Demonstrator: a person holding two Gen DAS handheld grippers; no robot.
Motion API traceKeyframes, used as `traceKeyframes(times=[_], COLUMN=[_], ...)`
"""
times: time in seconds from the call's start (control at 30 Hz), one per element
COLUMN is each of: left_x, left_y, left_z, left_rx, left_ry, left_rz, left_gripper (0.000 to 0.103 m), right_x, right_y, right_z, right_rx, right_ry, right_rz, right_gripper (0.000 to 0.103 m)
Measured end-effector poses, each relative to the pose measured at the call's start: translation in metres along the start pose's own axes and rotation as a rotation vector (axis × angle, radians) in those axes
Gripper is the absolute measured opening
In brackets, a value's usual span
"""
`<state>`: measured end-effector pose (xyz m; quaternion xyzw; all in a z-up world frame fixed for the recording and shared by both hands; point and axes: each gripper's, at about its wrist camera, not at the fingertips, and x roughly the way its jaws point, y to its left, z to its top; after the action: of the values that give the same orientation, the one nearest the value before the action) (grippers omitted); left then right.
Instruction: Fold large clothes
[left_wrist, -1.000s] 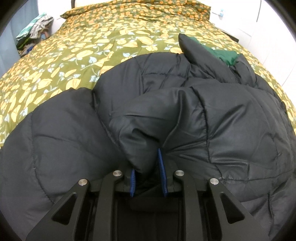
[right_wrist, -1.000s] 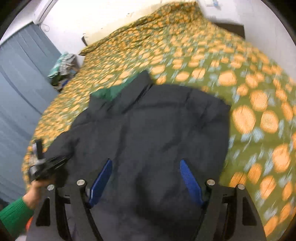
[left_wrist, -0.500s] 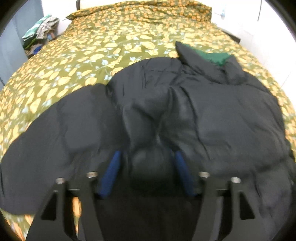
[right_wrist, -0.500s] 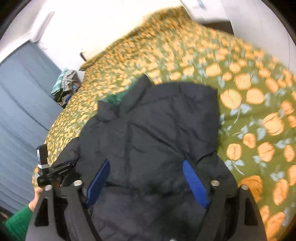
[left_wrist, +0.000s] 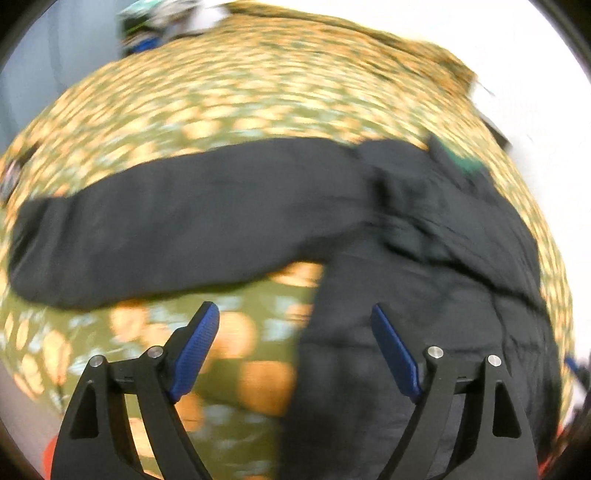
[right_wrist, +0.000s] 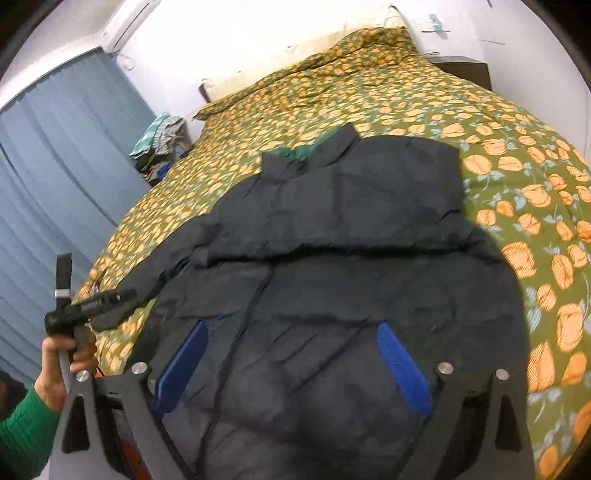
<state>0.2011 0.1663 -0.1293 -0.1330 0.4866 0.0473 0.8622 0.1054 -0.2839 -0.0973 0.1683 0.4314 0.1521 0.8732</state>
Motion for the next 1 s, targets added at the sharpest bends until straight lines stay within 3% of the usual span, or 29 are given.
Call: traceKeyframes(times=[0.13,0.33,0.4,0.5,0.53,0.6,0.63,0.67,0.73,0.87,1.0], left_x=[0.003,0.02,0.03,0.045,0.045,0.043,0.042,0.042,0.041,0.019,-0.026], left_y=[0.085,0.191,0.212,0.241,0.241,0.239,0.235,0.233,0.228,0.202,0.132], left_z=[0.011,-0.005,-0.008,-0.011,-0.01,0.0,0.005,0.009,0.018,0.038,0.071], left_rx=[-0.275,-0.683,-0.764,-0.854,-0.857,-0.829,-0.797,-0.777,-0.743,-0.618,-0.342], left_ry=[0.002,-0.022,-0.015,-0.039,-0.052,-0.091,-0.098,-0.102,-0.118,-0.175,-0.307], left_rz=[0.03,0.072,0.112,0.102,0.108,0.159,0.189,0.194,0.209,0.285,0.337], left_gripper=[0.085,0.086,0.086,0.086,0.085,0.068,0.043,0.024,0.01,0.006,0.006], right_x=[-0.003,-0.006,-0.009,-0.011,-0.011,-0.01,-0.009,-0.007,-0.002,0.005,0.008], right_y=[0.015,0.031,0.037,0.044,0.046,0.05,0.051,0.052,0.052,0.052,0.048], right_z=[-0.003,0.003,0.005,0.004,0.004,0.001,-0.001,-0.003,-0.007,-0.016,-0.021], right_rx=[-0.021,-0.057,-0.059,-0.073,-0.078,-0.088,-0.089,-0.088,-0.081,-0.055,-0.025], right_ry=[0.004,-0.008,-0.013,-0.009,-0.006,0.005,0.011,0.018,0.035,0.061,0.06], right_rz=[0.012,0.009,0.022,0.033,0.035,0.037,0.035,0.032,0.038,0.058,0.078], right_gripper=[0.095,0.095,0.095,0.095,0.095,0.095,0.095,0.095,0.095,0.095,0.095])
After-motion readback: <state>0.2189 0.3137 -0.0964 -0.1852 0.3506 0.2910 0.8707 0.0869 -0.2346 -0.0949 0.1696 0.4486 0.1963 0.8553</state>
